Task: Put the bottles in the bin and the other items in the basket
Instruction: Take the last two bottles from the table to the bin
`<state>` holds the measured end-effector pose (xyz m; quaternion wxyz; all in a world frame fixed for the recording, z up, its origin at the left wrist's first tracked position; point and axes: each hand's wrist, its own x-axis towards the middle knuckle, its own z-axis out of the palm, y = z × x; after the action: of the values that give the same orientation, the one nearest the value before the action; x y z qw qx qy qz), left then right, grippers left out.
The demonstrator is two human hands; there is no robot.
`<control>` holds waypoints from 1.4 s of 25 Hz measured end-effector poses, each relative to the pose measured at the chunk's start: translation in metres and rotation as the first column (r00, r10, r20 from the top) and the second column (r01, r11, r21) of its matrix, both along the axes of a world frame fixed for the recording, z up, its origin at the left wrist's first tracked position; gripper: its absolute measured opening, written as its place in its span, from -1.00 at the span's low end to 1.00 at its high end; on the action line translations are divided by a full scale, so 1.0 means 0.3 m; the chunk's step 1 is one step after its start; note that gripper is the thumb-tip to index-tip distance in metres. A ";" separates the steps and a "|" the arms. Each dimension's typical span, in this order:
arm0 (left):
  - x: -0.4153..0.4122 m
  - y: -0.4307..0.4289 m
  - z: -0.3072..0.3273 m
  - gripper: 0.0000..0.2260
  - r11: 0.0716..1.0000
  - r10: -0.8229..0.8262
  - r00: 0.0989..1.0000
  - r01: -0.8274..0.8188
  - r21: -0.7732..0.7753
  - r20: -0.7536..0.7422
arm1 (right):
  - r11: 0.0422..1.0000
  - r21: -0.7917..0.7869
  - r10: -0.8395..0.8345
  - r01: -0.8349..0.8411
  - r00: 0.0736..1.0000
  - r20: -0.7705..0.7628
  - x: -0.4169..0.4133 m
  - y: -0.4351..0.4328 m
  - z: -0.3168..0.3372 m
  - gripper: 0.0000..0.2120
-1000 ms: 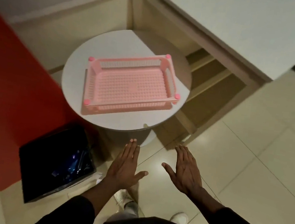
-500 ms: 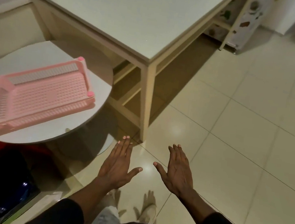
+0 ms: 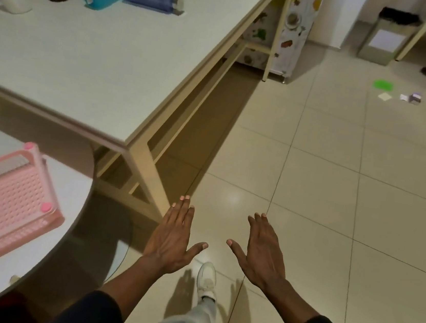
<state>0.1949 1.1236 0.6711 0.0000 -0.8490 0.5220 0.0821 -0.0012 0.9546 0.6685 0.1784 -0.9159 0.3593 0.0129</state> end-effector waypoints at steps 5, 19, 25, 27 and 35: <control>0.141 -0.313 0.009 -0.02 0.999 -0.051 0.999 0.050 -0.020 -0.006 | 0.998 -0.062 -0.010 0.007 0.999 -0.048 0.093 -0.275 0.053 -0.10; 0.451 -0.919 0.105 -0.01 0.996 -0.006 0.996 0.014 -0.084 0.087 | 0.987 -0.126 0.106 -0.096 0.991 0.081 0.500 -0.927 0.114 -0.12; 0.514 -1.130 0.177 0.00 0.977 0.212 0.968 -0.204 -0.068 0.135 | 0.967 -0.094 0.251 -0.237 0.950 0.184 0.672 -1.281 0.186 -0.13; 0.540 -1.197 0.221 -0.01 0.961 0.274 0.950 -0.266 -0.076 0.148 | 0.947 -0.130 0.316 -0.293 0.924 0.214 0.745 -1.380 0.220 -0.14; 0.726 -1.307 0.502 -0.06 0.857 0.480 0.852 -0.405 -0.318 0.207 | 0.913 -0.155 0.406 -0.378 0.797 0.448 1.203 -1.564 0.447 -0.29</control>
<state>0.4127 0.7314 0.8219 -0.0578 -0.9421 0.3112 -0.1105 0.3598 0.4853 0.8026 0.2271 -0.9503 0.1081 -0.1837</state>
